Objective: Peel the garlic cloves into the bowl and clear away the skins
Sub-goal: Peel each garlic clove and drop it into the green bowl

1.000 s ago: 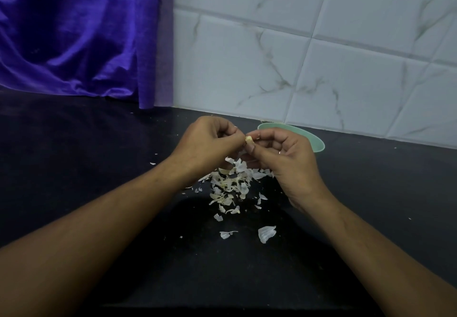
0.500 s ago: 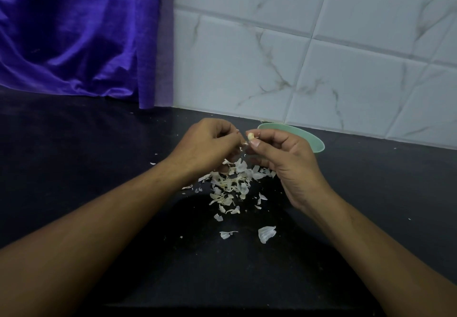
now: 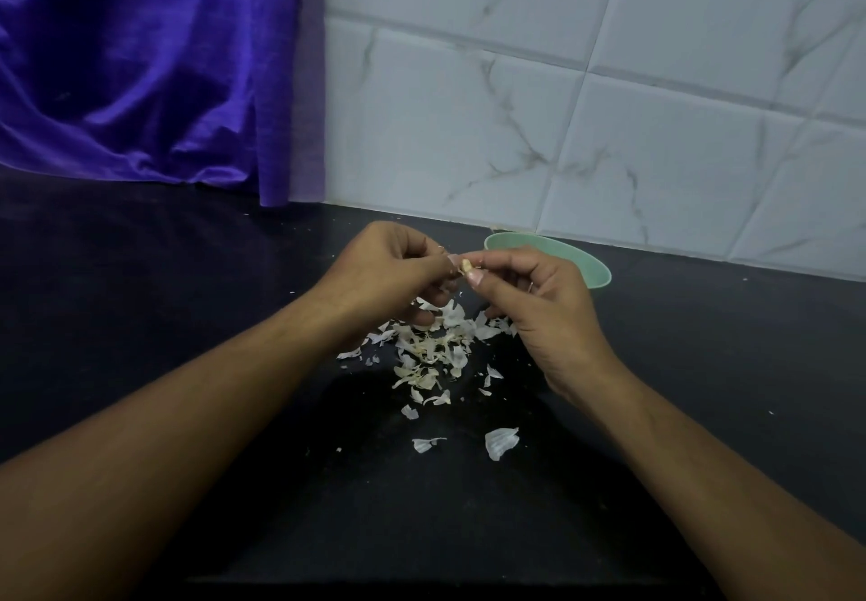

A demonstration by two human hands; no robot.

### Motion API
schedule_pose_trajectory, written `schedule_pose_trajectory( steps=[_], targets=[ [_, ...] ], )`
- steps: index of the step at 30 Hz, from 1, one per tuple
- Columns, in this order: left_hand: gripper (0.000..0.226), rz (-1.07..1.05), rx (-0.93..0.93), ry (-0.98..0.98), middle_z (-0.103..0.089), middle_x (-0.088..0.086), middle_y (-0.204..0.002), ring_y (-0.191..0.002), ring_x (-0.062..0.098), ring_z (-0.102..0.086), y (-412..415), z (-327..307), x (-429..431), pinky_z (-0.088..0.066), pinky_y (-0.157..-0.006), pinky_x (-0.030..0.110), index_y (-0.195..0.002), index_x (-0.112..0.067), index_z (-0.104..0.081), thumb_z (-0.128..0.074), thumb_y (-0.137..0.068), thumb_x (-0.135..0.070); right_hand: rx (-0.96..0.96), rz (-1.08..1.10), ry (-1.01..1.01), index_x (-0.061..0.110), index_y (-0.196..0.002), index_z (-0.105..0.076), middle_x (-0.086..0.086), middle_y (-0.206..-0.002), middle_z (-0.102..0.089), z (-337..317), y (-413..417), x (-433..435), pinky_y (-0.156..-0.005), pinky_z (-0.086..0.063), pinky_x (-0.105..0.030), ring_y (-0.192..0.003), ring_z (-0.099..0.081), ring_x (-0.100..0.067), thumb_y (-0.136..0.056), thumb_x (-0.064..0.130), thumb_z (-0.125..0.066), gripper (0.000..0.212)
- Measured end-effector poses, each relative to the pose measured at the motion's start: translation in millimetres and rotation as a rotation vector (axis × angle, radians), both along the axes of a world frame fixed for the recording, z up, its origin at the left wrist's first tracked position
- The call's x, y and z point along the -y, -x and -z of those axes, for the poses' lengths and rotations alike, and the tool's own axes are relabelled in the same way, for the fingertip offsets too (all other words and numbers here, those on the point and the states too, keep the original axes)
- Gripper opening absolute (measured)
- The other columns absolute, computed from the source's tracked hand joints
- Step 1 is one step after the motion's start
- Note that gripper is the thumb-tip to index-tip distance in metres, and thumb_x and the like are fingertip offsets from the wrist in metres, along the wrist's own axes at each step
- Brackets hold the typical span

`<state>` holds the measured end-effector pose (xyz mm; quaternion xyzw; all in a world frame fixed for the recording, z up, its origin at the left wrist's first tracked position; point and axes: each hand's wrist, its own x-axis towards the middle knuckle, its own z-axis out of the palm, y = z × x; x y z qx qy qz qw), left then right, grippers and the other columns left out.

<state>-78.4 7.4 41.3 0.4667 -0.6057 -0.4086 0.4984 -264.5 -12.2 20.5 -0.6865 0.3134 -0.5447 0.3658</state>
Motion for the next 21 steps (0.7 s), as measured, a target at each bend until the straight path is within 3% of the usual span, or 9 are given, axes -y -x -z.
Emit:
schedule_pose_trajectory(
  steps=[4,8,13,21],
  targets=[
    [0.017,0.0,0.003,0.002,-0.075,0.01,-0.08,-0.075,0.018,-0.07,-1.6,0.2,-0.7,-0.062,-0.067,0.035,-0.094,0.002,-0.076,-0.069,-0.098,-0.012,-0.037,0.027,0.017,0.018,-0.101,-0.082,-0.009,-0.105,-0.074,1.1,0.8,1.6,-0.076,-0.058,-0.033,-0.092,-0.071,-0.018,-0.092,0.007,-0.075,0.016],
    [0.016,-0.036,0.009,0.032,-0.074,0.012,-0.079,-0.072,0.018,-0.069,1.4,1.6,-1.2,-0.059,-0.062,0.032,-0.086,0.001,-0.075,-0.069,-0.096,-0.009,-0.017,0.006,0.0,0.015,-0.102,-0.08,-0.005,-0.1,-0.079,1.3,-0.5,-1.8,-0.071,-0.056,-0.024,-0.089,-0.074,-0.012,-0.093,0.004,-0.072,0.016],
    [0.018,-0.109,0.05,0.075,-0.074,0.009,-0.074,-0.07,0.021,-0.072,6.0,6.1,-0.6,-0.062,-0.064,0.037,-0.076,-0.006,-0.073,-0.072,-0.092,-0.012,-0.014,0.007,-0.03,0.014,-0.104,-0.079,-0.005,-0.088,-0.08,2.1,-2.5,-3.6,-0.063,-0.053,-0.022,-0.069,-0.065,-0.004,-0.096,0.005,-0.07,0.015],
    [0.017,-0.182,0.246,0.167,-0.073,0.005,-0.071,-0.068,0.022,-0.074,7.0,2.3,-5.1,-0.066,-0.065,0.044,-0.08,-0.011,-0.073,-0.071,-0.092,-0.023,0.046,-0.053,-0.135,0.008,-0.109,-0.079,-0.006,-0.087,-0.077,0.0,-4.1,-3.1,-0.064,-0.055,-0.026,-0.07,-0.065,-0.011,-0.094,0.007,-0.071,0.016]
  ],
)
